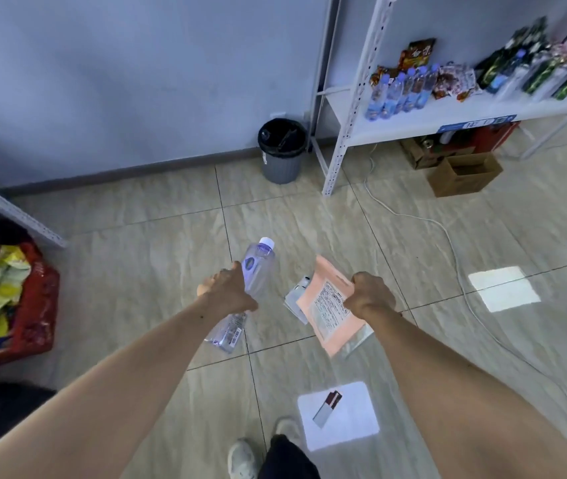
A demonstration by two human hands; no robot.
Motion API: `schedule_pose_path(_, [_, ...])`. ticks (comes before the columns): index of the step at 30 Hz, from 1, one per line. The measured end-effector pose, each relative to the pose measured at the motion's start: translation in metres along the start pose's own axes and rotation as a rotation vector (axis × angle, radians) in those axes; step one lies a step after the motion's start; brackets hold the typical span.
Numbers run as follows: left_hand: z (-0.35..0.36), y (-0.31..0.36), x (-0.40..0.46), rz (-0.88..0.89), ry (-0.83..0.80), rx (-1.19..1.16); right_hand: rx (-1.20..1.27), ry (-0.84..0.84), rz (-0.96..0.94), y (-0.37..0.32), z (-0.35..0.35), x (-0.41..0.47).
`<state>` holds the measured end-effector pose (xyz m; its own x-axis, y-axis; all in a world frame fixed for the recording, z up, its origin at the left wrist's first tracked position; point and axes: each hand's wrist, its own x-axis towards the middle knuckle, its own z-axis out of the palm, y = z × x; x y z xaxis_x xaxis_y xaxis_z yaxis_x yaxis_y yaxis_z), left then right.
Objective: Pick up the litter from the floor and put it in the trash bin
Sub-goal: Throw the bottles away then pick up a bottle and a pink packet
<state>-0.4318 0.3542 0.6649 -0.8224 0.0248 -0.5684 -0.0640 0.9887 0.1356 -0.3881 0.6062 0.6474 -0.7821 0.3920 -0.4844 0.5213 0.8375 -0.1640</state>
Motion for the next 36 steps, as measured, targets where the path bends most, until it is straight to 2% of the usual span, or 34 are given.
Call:
schedule_pose_path(16, [-0.189,0.000,0.248,0.064,-0.039,-0.072,0.065,0.020,0.069,-0.185,-0.101,0.229])
schedule_pose_path(25, [-0.307,-0.004,0.434,0.130,-0.048,-0.069,0.118,0.061,0.147,-0.298,-0.152,0.384])
schedule_pose_path(32, [-0.351,0.040,0.578,0.208,-0.128,-0.014,0.194,0.013,0.240,-0.348,-0.175,0.496])
schedule_pose_path(36, [-0.364,0.079,0.660,0.241,-0.112,0.090,0.237,-0.008,0.275,-0.363,-0.184,0.578])
